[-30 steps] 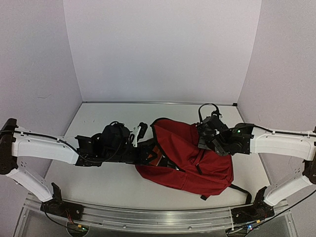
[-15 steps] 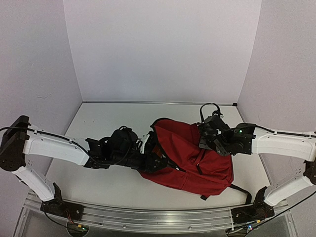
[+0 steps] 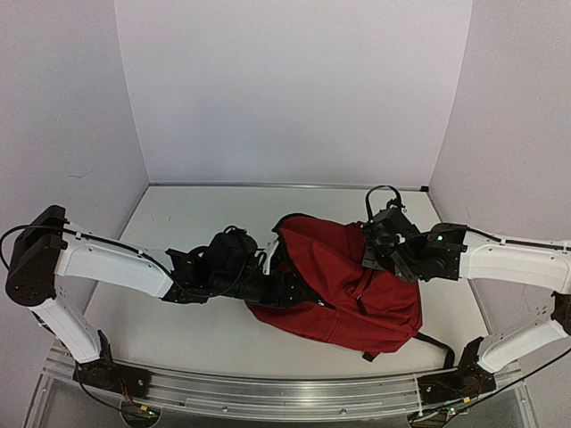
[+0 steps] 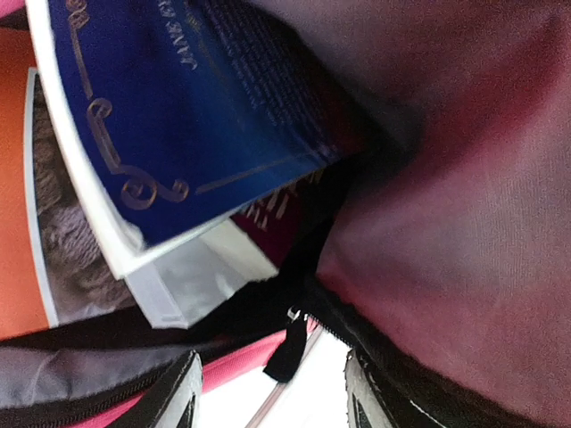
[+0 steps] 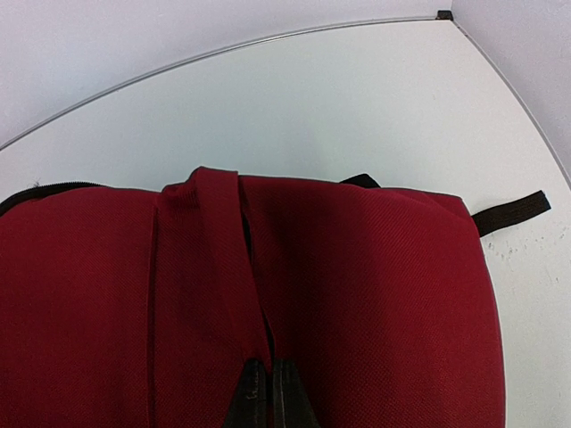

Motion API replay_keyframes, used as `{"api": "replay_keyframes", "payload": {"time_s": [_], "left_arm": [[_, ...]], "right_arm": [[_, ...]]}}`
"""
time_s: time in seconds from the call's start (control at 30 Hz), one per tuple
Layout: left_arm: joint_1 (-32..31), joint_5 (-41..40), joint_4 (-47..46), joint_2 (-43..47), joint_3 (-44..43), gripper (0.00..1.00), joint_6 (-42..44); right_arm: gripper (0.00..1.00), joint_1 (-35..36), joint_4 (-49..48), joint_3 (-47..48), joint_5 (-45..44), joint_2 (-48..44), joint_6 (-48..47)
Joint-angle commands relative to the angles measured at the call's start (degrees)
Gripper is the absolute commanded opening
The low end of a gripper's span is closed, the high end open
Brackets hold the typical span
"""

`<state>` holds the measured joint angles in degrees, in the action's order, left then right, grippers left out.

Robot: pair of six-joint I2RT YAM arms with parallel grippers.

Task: Pack the student bag
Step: Zip the student bag at the center of the board.

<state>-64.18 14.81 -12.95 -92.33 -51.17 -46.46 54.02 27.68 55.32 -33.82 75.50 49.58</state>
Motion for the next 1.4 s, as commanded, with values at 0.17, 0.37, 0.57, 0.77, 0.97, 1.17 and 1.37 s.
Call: {"api": "replay_keyframes", "payload": {"time_s": [0.17,0.37,0.57,0.77,0.97,1.17,1.37], "left_arm": [[0.0,0.8,-3.7,-3.1,-5.2,0.33,-1.1],[0.1,0.7,-3.7,-3.0,-4.8,0.11,-1.9],[0.0,-0.2,-3.2,-2.0,-2.9,0.00,-3.4],[0.1,-5.4,2.1,1.4,-1.5,0.00,-4.4],[0.5,-10.1,6.7,6.5,0.4,0.00,-5.8],[2.1,-10.2,6.9,10.6,3.9,0.00,-7.2],[5.7,-10.2,7.4,14.8,7.9,0.00,-9.1]], "right_arm": [[0.00,-0.5,1.6,-0.8,-2.2,-1.9,0.1],[0.00,-0.5,1.6,-1.0,-2.5,-2.1,0.3],[0.00,-0.5,1.6,-1.1,-3.1,-2.6,0.3],[0.00,-0.5,1.5,-2.0,-4.2,-2.5,0.7],[0.00,-0.5,1.5,-3.1,-4.5,-1.6,1.8],[0.00,-0.5,1.6,-2.7,-4.5,-1.4,1.7],[0.00,-0.5,1.6,-2.3,-4.2,-1.7,0.8]]}}
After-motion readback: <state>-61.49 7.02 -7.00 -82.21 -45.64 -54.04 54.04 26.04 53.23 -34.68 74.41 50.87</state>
